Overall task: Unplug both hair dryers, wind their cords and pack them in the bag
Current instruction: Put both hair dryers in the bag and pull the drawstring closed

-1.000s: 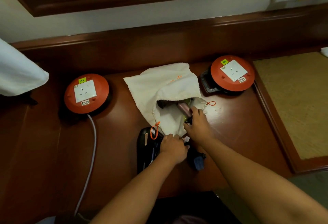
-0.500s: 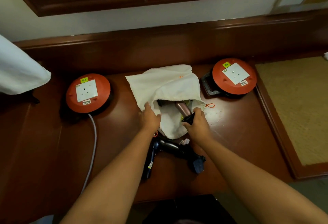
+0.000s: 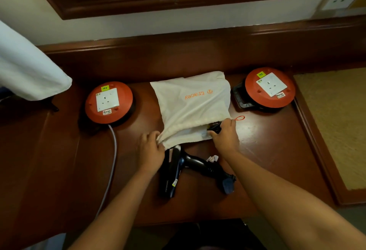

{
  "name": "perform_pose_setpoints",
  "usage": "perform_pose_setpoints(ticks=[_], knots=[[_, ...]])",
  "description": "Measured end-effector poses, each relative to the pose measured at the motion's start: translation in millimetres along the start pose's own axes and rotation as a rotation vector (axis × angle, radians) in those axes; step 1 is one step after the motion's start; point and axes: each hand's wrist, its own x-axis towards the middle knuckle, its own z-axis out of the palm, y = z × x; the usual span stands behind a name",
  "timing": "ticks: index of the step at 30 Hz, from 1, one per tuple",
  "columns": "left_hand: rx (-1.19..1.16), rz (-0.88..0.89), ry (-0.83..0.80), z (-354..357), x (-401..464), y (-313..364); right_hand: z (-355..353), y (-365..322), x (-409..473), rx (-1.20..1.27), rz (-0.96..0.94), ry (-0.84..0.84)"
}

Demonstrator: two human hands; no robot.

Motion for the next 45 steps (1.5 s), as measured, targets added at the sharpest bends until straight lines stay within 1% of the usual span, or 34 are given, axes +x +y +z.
perform_pose_setpoints(ticks=[2,3,4,5,7,8,10,12,16,19,21,24,25,27,29,30,31,33,35,36,41,45], knots=[[0.05,0.2,0.072,5.9,-10.0,15.1,-0.2,5.5,-3.4,0.083,-0.034,-0.027],[0.042,0.326,0.06,10.8,-17.6,28.6,-0.7,9.0,-6.0,0.117,-0.042,-0.048],[0.042,0.443,-0.02,16.6,-25.3,44.1,-1.9,12.5,-9.8,0.143,-0.047,-0.078],[0.067,0.523,-0.147,25.2,-32.0,58.5,-3.0,16.1,-13.8,0.166,-0.051,-0.115],[0.218,0.552,-0.426,49.1,-35.5,76.4,-5.5,22.4,-19.9,0.197,-0.081,-0.182],[0.314,0.534,-0.509,61.8,-32.0,80.8,-6.4,25.4,-21.5,0.198,-0.108,-0.19],[0.447,0.462,-0.618,81.8,-20.7,84.8,-8.5,29.9,-21.9,0.194,-0.15,-0.168],[0.514,0.404,-0.68,93.8,-10.8,86.6,-10.2,32.5,-21.4,0.183,-0.156,-0.134],[0.521,0.335,-0.687,103.2,-3.3,86.1,-9.0,32.6,-19.1,0.166,-0.087,-0.062],[0.552,0.375,-0.679,100.8,-8.9,85.9,-4.0,25.0,-14.6,0.196,-0.101,0.045],[0.557,0.391,-0.703,97.9,-15.4,86.1,-1.0,18.5,-12.0,0.21,-0.093,0.094],[0.533,0.407,-0.756,93.5,-16.5,86.9,1.9,11.0,-5.2,0.21,-0.048,0.076],[0.513,0.429,-0.744,92.7,-14.5,87.6,2.8,10.7,-2.9,0.206,-0.036,0.058],[0.427,0.455,-0.637,89.8,-9.3,90.3,2.4,11.3,0.4,0.199,-0.054,0.044],[0.334,0.432,-0.518,88.0,-3.5,91.6,1.5,13.5,3.5,0.179,-0.079,0.028],[0.322,0.416,-0.497,89.6,-0.5,90.7,0.7,15.1,4.8,0.171,-0.076,-0.003],[0.336,0.396,-0.512,92.2,2.4,89.6,-0.2,15.8,6.2,0.165,-0.077,-0.04],[0.378,0.331,-0.598,99.7,6.7,89.0,-2.9,16.0,10.8,0.17,-0.089,-0.118],[0.401,0.27,-0.682,107.7,7.3,87.2,-8.0,15.5,15.4,0.179,-0.071,-0.184],[0.42,0.267,-0.697,110.6,5.5,85.4,-10.4,14.5,16.1,0.161,-0.05,-0.2],[0.488,0.368,-0.677,110.5,-7.7,78.5,-12.4,12.1,14.1,0.117,-0.021,-0.178],[0.561,0.464,-0.791,105.7,-25.8,80.6,-5.4,12.4,16.6,0.143,-0.025,-0.097]])
